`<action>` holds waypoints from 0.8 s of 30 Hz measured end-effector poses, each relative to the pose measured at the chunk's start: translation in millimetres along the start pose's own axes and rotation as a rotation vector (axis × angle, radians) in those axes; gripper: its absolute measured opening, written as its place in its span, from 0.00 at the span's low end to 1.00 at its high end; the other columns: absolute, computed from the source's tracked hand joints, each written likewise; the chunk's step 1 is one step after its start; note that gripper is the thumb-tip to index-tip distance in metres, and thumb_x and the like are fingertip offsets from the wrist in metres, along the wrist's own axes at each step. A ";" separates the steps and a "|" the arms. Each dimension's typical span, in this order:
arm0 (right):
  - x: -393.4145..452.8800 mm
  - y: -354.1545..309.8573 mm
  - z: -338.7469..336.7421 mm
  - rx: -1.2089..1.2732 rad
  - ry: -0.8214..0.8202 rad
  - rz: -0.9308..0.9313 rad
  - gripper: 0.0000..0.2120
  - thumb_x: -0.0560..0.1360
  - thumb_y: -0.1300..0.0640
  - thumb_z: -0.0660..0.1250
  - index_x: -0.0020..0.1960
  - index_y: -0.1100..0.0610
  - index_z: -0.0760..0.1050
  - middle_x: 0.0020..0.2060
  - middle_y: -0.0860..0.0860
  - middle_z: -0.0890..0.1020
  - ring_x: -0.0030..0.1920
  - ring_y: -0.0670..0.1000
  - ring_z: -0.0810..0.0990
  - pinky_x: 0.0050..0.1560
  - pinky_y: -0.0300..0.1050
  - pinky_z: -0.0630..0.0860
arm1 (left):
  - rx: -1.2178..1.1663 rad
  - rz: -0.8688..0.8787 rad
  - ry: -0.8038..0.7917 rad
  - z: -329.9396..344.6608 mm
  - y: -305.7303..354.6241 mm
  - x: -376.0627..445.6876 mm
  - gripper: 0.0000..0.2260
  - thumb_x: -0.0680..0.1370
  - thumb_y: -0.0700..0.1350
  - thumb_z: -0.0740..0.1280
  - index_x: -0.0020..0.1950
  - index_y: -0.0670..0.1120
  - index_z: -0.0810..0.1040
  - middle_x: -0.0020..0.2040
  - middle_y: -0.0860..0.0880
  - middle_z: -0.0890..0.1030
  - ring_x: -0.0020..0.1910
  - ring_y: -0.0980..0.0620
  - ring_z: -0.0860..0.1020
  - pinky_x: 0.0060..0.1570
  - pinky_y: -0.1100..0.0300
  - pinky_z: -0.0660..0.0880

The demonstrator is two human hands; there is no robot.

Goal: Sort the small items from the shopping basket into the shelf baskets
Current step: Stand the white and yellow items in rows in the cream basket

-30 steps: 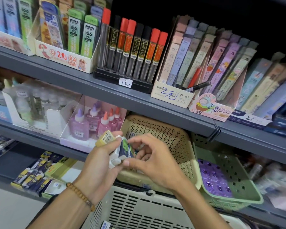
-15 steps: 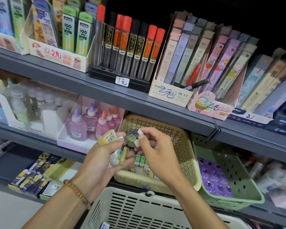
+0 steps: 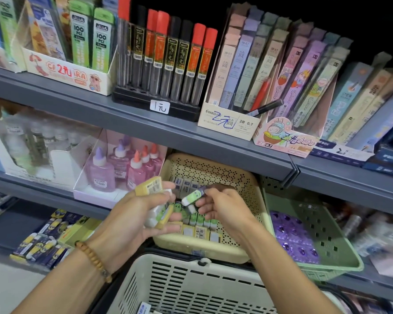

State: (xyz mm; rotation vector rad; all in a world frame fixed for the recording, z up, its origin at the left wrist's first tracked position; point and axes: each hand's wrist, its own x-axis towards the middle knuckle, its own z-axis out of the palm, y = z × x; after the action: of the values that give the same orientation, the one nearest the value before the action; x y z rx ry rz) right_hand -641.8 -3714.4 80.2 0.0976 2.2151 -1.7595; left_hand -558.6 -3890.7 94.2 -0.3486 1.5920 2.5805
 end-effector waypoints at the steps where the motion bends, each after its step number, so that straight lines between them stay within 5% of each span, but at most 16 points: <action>1: 5.5 2.3 -2.8 -0.047 -0.016 0.052 0.12 0.81 0.62 0.58 0.48 0.64 0.79 0.34 0.54 0.82 0.30 0.48 0.78 0.30 0.39 0.74 | -0.021 0.005 0.007 -4.1 2.2 0.3 0.09 0.77 0.37 0.65 0.52 0.45 0.83 0.52 0.41 0.84 0.45 0.37 0.84 0.38 0.48 0.83; 8: 38.4 1.7 -13.1 -0.440 -0.106 0.148 0.10 0.81 0.60 0.56 0.54 0.57 0.76 0.39 0.53 0.80 0.32 0.49 0.76 0.29 0.40 0.73 | -0.160 0.006 0.093 -19.3 10.7 -1.7 0.09 0.78 0.38 0.64 0.57 0.40 0.80 0.45 0.42 0.85 0.45 0.36 0.84 0.39 0.46 0.82; 14: 48.3 3.4 -14.6 -0.571 -0.071 0.090 0.09 0.81 0.58 0.60 0.50 0.56 0.79 0.40 0.51 0.82 0.35 0.47 0.78 0.32 0.38 0.75 | -0.137 -0.001 0.092 -15.3 11.0 -3.3 0.09 0.79 0.38 0.64 0.56 0.41 0.81 0.42 0.44 0.84 0.45 0.37 0.84 0.42 0.46 0.82; 20: 47.5 6.1 -7.3 -0.844 -0.099 -0.055 0.10 0.78 0.53 0.66 0.58 0.52 0.79 0.53 0.46 0.79 0.49 0.46 0.76 0.50 0.38 0.70 | -0.124 0.002 0.120 -12.6 11.1 -5.6 0.08 0.78 0.37 0.65 0.54 0.41 0.81 0.43 0.43 0.85 0.45 0.37 0.84 0.42 0.44 0.82; 24: 35.9 8.0 -24.8 -0.844 -0.231 -0.071 0.12 0.71 0.53 0.74 0.53 0.51 0.76 0.47 0.47 0.79 0.46 0.47 0.78 0.43 0.40 0.73 | -0.125 -0.005 0.123 -13.1 12.7 -5.6 0.08 0.78 0.37 0.65 0.53 0.40 0.81 0.46 0.42 0.85 0.44 0.37 0.84 0.42 0.44 0.81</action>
State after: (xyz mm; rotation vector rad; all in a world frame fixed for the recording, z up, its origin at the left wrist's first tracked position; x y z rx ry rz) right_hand -678.8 -3693.6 67.5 -0.3535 2.5861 -0.6889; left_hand -553.8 -3907.9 100.9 -0.5309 1.4657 2.7106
